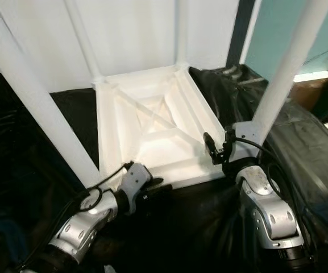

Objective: Building children table

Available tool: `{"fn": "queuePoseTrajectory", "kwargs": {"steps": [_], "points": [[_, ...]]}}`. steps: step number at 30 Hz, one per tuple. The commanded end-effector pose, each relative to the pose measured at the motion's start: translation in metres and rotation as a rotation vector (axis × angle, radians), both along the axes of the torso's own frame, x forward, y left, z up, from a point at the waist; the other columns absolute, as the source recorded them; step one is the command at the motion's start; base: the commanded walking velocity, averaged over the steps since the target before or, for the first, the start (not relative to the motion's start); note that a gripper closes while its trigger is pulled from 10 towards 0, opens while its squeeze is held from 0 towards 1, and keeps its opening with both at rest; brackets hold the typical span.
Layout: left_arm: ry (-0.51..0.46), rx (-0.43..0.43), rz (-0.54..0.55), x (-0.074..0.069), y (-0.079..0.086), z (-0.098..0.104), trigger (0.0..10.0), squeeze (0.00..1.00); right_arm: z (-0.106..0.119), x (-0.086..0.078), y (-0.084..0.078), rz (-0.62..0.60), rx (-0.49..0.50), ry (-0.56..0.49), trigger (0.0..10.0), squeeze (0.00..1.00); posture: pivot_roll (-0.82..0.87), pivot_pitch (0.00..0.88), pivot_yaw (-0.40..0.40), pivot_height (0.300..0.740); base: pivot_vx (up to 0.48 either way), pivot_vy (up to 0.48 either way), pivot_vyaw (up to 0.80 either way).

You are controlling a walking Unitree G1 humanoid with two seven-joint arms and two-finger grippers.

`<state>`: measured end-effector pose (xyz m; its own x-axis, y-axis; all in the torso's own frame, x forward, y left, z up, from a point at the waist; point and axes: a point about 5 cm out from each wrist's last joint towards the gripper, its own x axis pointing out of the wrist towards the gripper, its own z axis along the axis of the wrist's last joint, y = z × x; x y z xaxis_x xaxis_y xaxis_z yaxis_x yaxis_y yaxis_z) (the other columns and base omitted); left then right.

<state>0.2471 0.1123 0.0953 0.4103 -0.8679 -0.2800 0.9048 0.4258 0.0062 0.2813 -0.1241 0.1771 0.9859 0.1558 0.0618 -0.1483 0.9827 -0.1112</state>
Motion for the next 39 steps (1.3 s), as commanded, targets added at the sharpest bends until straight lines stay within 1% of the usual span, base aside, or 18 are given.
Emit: {"fn": "queuePoseTrajectory", "kwargs": {"steps": [1, 2, 3, 4, 5, 6, 7, 11, 14, 15, 17, 18, 23, 24, 32, 34, 37, 39], "points": [[0.197, -0.035, -0.32, -0.029, -0.002, -0.013, 0.0, 0.0, 0.002, -0.001, 0.001, 0.003, 0.007, 0.003, 10.0, 0.0, -0.07, 0.034, 0.018, 0.74, 0.0, 0.0, 0.0], [0.206, -0.045, -0.295, -0.031, 0.001, -0.014, 0.0, 0.0, 0.002, 0.0, 0.002, 0.003, 0.008, 0.005, 10.0, 0.0, -0.07, 0.034, 0.018, 0.74, 0.0, 0.0, 0.0], [0.208, -0.051, -0.273, -0.031, 0.002, -0.014, 1.3, 0.0, 0.002, 0.0, 0.002, 0.002, 0.009, 0.008, 10.0, 0.0, -0.07, 0.034, 0.018, 0.74, 0.0, 0.0, 0.0], [0.208, -0.051, -0.273, -0.031, 0.002, -0.014, 1.3, 0.0, 0.002, 0.0, 0.002, 0.002, 0.009, 0.008, 10.0, 0.0, -0.07, 0.034, 0.018, 0.74, 0.0, 0.0, 0.0], [0.203, -0.049, -0.249, -0.031, 0.002, -0.017, 9.3, 0.0, 0.001, 0.0, 0.002, 0.002, 0.011, 0.013, 10.0, 0.0, -0.06, 0.034, 0.017, 0.74, 0.0, 0.0, 0.0], [0.203, -0.049, -0.249, -0.031, 0.002, -0.017, 9.3, 0.0, 0.001, 0.0, 0.002, 0.002, 0.011, 0.013, 10.0, 0.0, -0.06, 0.034, 0.017, 0.74, 0.0, 0.0, 0.0], [0.178, -0.044, -0.209, -0.027, -0.001, -0.018, 10.0, 0.0, 0.0, 0.0, 0.004, 0.01, 0.008, 0.023, 10.0, 0.0, -0.06, 0.035, 0.016, 0.74, 0.0, 0.0, 0.0], [0.125, -0.039, -0.154, -0.018, -0.006, -0.019, 10.0, 0.0, -0.002, 0.001, 0.008, 0.026, -0.005, 0.042, 10.0, 0.0, -0.06, 0.036, 0.017, 0.74, 0.0, 0.0, 0.0], [0.064, -0.125, -0.004, 0.002, -0.017, -0.01, 10.0, 0.0, -0.003, -0.001, 0.019, 0.103, -0.02, 0.062, 10.0, 0.0, -0.06, 0.04, 0.02, 0.74, 0.0, 0.0, 0.0], [0.069, -0.186, 0.04, 0.006, -0.021, -0.004, 10.0, 0.0, -0.003, -0.002, 0.023, 0.132, -0.026, 0.066, 10.0, 0.9, -0.07, 0.042, 0.022, 0.74, 0.0, 0.0, 0.0], [0.074, -0.224, 0.064, 0.007, -0.023, -0.001, 10.0, 0.0, -0.004, -0.003, 0.025, 0.148, -0.031, 0.068, 10.0, 0.9, -0.07, 0.042, 0.022, 0.74, 0.0, 0.0, 0.0], [0.078, -0.26, 0.082, 0.008, -0.026, 0.002, 10.0, 0.0, -0.005, -0.005, 0.027, 0.161, -0.035, 0.074, 10.0, 1.0, -0.08, 0.044, 0.024, 0.74, 0.0, 0.0, 0.0], [0.067, -0.283, 0.115, 0.006, -0.029, 0.002, 10.0, 0.0, -0.009, -0.008, 0.028, 0.168, -0.047, 0.087, 10.0, 1.0, -0.08, 0.046, 0.024, 0.74, 0.0, 0.0, 0.0], [0.056, -0.266, 0.147, 0.006, -0.029, -0.002, 10.0, 0.0, -0.011, -0.011, 0.026, 0.165, -0.058, 0.096, 10.0, 0.0, -0.08, 0.047, 0.023, 0.74, 0.0, 0.0, 0.0], [0.017, -0.276, 0.232, 0.018, -0.026, -0.001, 10.0, 0.0, -0.001, -0.021, 0.013, 0.134, -0.028, 0.103, 10.0, 0.0, -0.08, 0.054, 0.029, 0.74, 0.0, 0.0, 0.0], [0.012, -0.279, 0.247, 0.02, -0.026, -0.001, 10.0, 0.0, 0.005, -0.025, 0.011, 0.13, 0.016, 0.103, 10.0, 0.0, -0.09, 0.056, 0.031, 0.74, 0.0, 0.0, 0.0], [0.016, -0.276, 0.245, 0.021, -0.029, -0.002, 10.0, 0.0, 0.02, -0.042, 0.005, 0.136, 0.155, 0.146, 10.0, 0.0, -0.11, 0.064, 0.039, 0.74, 0.0, 0.0, 0.0], [0.019, -0.276, 0.234, 0.021, -0.03, -0.002, 10.0, 0.0, 0.022, -0.046, 0.002, 0.132, 0.169, 0.156, 10.0, 0.0, -0.14, 0.068, 0.045, 0.74, 0.0, 0.0, 0.0]]}}
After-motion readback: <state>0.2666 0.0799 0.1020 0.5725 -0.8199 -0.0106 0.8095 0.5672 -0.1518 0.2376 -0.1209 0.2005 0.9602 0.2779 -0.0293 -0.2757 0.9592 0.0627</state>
